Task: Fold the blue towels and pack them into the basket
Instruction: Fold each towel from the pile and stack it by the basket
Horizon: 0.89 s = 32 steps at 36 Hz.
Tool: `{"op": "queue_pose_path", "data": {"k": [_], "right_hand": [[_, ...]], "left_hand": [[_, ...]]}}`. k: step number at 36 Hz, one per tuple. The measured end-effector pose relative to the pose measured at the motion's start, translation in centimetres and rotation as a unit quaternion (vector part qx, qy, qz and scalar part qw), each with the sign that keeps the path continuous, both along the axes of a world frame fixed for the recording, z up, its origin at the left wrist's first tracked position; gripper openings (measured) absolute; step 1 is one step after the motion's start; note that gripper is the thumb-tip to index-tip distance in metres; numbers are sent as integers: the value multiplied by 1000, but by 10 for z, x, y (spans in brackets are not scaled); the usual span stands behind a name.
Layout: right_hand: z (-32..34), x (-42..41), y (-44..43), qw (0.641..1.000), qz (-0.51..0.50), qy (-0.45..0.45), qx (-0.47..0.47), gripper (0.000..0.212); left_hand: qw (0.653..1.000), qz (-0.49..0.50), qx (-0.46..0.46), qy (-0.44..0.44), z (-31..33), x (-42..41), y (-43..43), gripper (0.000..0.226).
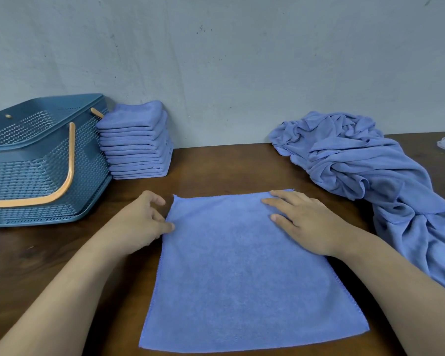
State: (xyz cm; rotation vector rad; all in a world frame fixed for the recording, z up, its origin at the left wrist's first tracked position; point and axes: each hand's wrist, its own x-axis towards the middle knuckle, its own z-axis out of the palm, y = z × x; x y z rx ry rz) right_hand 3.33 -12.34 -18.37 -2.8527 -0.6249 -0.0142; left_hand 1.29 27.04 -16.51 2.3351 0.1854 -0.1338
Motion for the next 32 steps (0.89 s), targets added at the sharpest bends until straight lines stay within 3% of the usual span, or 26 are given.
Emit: {"op": "queue_pose_path", "data": {"k": [5,10,18,21,24,28,32], "right_hand": [[1,0,2,1000,0,-1,-4,51],[2,-1,2,1000,1,3,-3,51],[5,-3,2,1000,-3,11,2,51],[8,-5,4,1000,-3,13,0,51],[14,-8,7,1000,-5,-9,-16,50],[21,-20,24,995,37,-78,-49,51],[17,-34,50,991,134,28,8,67]], "left_hand": [[995,18,-13,-95,-1,0,-9,38],[991,-31,13,-127,-13,1,-23,18],[976,-31,182,-112,-12,-1,-28,47],[977,-28,168,-131,-11,-4,-31,46],[967,-14,141,-213,-4,-8,-36,40],[948,-133,148,-247,1,-21,-61,35],[940,-231,190,-164,-11,-29,-81,56]]}}
